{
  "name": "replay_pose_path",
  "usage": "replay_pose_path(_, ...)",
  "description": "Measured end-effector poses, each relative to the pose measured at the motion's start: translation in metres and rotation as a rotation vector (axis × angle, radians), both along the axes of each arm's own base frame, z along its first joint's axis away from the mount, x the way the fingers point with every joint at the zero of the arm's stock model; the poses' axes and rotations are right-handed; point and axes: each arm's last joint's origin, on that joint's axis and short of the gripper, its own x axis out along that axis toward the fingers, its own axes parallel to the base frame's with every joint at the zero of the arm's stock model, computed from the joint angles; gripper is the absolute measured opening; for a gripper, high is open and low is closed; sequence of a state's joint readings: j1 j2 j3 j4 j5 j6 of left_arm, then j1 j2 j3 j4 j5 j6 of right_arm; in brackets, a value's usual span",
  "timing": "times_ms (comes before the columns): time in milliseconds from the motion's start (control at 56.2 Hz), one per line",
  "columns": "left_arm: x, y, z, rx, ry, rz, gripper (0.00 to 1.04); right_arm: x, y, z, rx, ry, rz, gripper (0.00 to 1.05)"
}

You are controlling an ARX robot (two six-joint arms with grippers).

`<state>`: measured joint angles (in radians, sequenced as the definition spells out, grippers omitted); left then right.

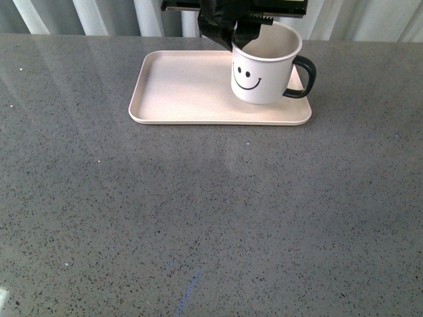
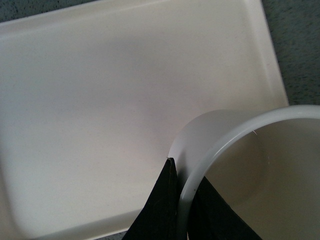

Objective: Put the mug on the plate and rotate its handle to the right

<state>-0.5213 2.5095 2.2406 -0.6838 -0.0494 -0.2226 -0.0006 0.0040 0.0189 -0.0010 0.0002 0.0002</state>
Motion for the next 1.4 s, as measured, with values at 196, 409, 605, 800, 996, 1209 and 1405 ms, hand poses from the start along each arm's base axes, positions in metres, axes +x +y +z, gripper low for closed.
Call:
replay_pose_path(196, 0.018, 0.005, -0.002, 0.022, 0.012, 0.011, 0.02, 0.000, 0.000, 0.000, 0.000, 0.000, 0.000, 0.96)
replay_pose_path(409, 0.022, 0.010, -0.001, 0.027, 0.013, 0.016, 0.02, 0.000, 0.000, 0.000, 0.000, 0.000, 0.000, 0.96)
replay_pose_path(605, 0.026, 0.015, -0.012, 0.042, 0.032, 0.023, 0.02, 0.000, 0.000, 0.000, 0.000, 0.000, 0.000, 0.96)
replay_pose_path(800, 0.027, 0.016, -0.019, 0.056, 0.049, 0.024, 0.02, 0.000, 0.000, 0.000, 0.000, 0.000, 0.000, 0.96)
replay_pose_path(996, 0.027, 0.016, -0.030, 0.069, 0.077, 0.023, 0.02, 0.000, 0.000, 0.000, 0.000, 0.000, 0.000, 0.96)
replay_pose_path(1209, 0.029, 0.016, -0.028, 0.074, 0.075, 0.023, 0.02, 0.000, 0.000, 0.000, 0.000, 0.000, 0.000, 0.96)
replay_pose_path(1405, 0.030, 0.015, -0.031, 0.068, 0.080, 0.015, 0.26, 0.000, 0.000, 0.000, 0.000, 0.000, 0.000, 0.96)
